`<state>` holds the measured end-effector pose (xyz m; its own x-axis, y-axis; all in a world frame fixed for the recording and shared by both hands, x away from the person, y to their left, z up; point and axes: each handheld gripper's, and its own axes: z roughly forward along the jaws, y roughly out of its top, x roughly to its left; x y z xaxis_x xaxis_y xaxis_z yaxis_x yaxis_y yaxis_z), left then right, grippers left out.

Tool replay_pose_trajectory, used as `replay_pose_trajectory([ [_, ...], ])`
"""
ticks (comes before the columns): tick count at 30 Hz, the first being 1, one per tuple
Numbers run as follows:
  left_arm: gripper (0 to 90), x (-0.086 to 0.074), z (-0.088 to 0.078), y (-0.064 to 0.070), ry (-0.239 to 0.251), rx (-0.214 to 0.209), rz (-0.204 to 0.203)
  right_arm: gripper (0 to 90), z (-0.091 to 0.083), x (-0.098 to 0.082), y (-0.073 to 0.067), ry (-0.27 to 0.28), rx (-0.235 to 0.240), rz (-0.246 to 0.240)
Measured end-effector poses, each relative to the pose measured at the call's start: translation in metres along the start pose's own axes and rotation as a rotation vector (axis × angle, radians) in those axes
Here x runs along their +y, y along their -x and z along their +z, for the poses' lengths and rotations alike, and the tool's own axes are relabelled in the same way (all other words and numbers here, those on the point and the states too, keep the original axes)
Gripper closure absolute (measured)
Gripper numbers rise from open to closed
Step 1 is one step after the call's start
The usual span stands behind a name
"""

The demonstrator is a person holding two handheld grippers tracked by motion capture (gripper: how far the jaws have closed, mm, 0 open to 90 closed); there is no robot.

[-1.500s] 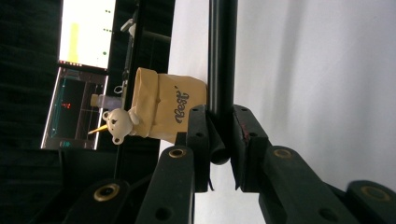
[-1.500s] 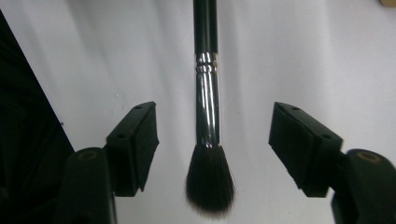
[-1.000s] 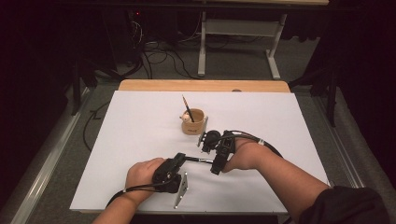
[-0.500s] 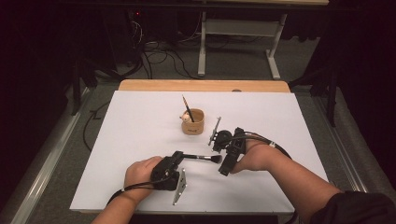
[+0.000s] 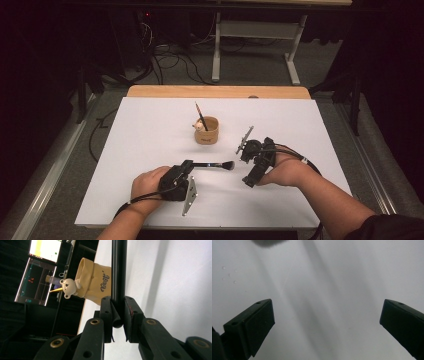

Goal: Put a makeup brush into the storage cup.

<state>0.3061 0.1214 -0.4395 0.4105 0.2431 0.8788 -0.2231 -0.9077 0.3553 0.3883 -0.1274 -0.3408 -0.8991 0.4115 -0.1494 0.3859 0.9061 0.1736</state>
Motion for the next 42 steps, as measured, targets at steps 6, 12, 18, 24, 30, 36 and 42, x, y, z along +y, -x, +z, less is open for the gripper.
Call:
replay_pose_trajectory([
  [6,79.0,-0.001,-0.001,-0.002,-0.001,-0.004,-0.027,1.1,0.009,-0.011,0.004,0.033,-0.019,0.029],
  [12,79.0,-0.003,-0.001,-0.004,-0.002,-0.012,-0.058,1.1,0.014,-0.02,0.005,0.077,-0.026,0.065],
  [18,79.0,-0.004,-0.001,-0.005,-0.002,-0.015,-0.071,1.1,0.016,-0.026,0.007,0.129,-0.034,0.099],
  [24,79.0,-0.005,0.0,-0.006,-0.001,-0.017,-0.089,1.0,0.017,-0.032,0.008,0.188,-0.046,0.126],
  [30,79.0,-0.006,0.0,-0.007,-0.001,-0.02,-0.107,1.1,0.018,-0.037,0.01,0.268,-0.069,0.165],
  [36,79.0,-0.007,0.0,-0.008,0.002,-0.033,-0.138,1.1,0.02,-0.042,0.009,0.344,-0.095,0.207],
  [42,79.0,-0.012,0.0,-0.012,0.015,-0.04,-0.217,1.1,0.025,-0.048,0.008,0.44,-0.116,0.272],
])
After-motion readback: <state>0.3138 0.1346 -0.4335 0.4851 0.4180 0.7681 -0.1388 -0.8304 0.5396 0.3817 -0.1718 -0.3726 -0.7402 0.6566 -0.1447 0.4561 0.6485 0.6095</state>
